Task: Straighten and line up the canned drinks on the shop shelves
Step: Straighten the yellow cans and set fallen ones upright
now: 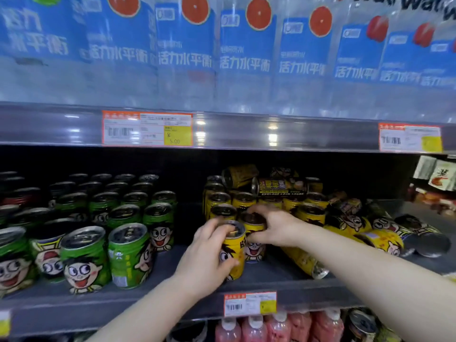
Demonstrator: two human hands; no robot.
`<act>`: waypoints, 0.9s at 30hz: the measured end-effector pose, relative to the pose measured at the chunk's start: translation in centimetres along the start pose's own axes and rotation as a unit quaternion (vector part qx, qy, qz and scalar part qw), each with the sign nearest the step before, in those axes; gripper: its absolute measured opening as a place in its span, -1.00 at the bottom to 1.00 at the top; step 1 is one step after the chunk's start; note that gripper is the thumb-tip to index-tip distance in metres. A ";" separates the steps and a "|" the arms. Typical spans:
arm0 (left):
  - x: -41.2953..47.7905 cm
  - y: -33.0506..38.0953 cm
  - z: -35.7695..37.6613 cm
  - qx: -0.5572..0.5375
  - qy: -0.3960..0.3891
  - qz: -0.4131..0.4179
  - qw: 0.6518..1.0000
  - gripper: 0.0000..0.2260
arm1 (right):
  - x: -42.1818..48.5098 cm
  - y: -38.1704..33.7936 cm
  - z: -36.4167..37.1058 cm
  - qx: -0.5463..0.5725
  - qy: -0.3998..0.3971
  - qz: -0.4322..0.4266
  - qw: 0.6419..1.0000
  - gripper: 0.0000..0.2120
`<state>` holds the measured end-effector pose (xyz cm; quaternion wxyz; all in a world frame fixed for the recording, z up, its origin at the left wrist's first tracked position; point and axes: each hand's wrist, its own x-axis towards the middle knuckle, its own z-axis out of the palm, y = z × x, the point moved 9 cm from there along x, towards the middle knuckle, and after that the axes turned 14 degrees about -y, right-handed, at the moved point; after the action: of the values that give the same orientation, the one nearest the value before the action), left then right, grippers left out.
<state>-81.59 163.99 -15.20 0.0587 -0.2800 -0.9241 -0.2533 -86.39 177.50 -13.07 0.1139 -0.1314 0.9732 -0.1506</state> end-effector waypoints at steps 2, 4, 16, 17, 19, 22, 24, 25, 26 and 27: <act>-0.2 -0.1 0.0 -0.022 0.009 -0.009 1.000 -0.45 | 0.5 0.3 0.5 -0.024 -0.023 -0.010 0.999 -0.29; -0.4 -0.2 0.1 -0.039 0.019 -0.016 0.999 -0.46 | 0.9 0.5 0.4 -0.028 -0.020 -0.017 0.999 -0.28; -0.3 -0.3 0.4 -0.066 0.041 -0.046 0.996 -0.48 | -4.2 3.2 -4.4 -0.175 0.042 0.068 0.981 -0.39; -0.2 -0.3 0.5 -0.069 0.041 -0.048 0.996 -0.48 | -5.1 3.9 -4.1 -0.231 0.020 0.094 0.968 -0.36; -0.1 -0.2 0.7 -0.078 0.047 -0.051 0.995 -0.44 | -6.2 5.4 -2.1 -0.297 -0.034 0.140 0.944 -0.21; -0.2 -0.1 0.7 -0.089 0.074 -0.060 0.991 -0.44 | -6.5 6.6 0.6 -0.255 -0.046 0.149 0.954 -0.11; -0.3 0.2 0.5 -0.081 0.086 -0.060 0.991 -0.47 | -6.7 6.1 1.0 -0.200 -0.033 0.109 0.973 -0.12; -0.3 0.2 0.4 -0.080 0.084 -0.057 0.992 -0.48 | -6.9 5.7 0.9 -0.171 -0.025 0.087 0.981 -0.13; -0.2 0.3 0.4 -0.082 0.082 -0.054 0.992 -0.49 | -7.0 5.2 0.6 -0.137 -0.014 0.068 0.988 -0.14; -0.3 0.3 0.3 -0.085 0.079 -0.052 0.992 -0.50 | -7.1 4.6 0.1 -0.099 0.000 0.049 0.994 -0.14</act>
<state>-81.23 164.18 -15.37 0.0947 -0.2147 -0.9049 -0.3552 -80.77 183.80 -13.36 0.1075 -0.0936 0.9886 -0.0479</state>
